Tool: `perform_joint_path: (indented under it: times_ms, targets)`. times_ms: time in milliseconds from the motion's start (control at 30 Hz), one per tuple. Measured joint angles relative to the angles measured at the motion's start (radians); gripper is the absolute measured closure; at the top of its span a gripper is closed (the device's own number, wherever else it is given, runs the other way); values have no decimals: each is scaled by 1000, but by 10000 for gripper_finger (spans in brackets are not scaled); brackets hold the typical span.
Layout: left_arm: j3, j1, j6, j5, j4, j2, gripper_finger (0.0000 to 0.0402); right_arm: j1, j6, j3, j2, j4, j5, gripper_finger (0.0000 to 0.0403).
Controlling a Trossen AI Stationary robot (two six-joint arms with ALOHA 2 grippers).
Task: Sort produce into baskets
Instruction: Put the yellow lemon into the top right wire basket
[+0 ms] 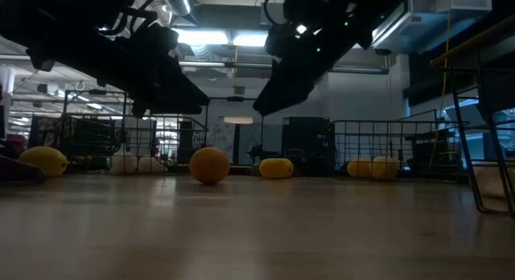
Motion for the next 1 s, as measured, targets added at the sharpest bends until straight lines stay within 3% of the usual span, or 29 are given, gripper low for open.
perform_joint_path:
  times_ms: [233,500,833,1000]
  targets:
    - [0,18,-25,1,-65,0,187,0,0,0,73,90,-22,109]
    - [0,9,-49,39,-62,18,195,0,4,0,140,117,-27,109]
    - [48,12,-155,44,-29,187,200,-1,25,0,142,139,-27,109]
    - [78,13,-133,34,-26,237,200,-1,25,0,142,143,-27,109]
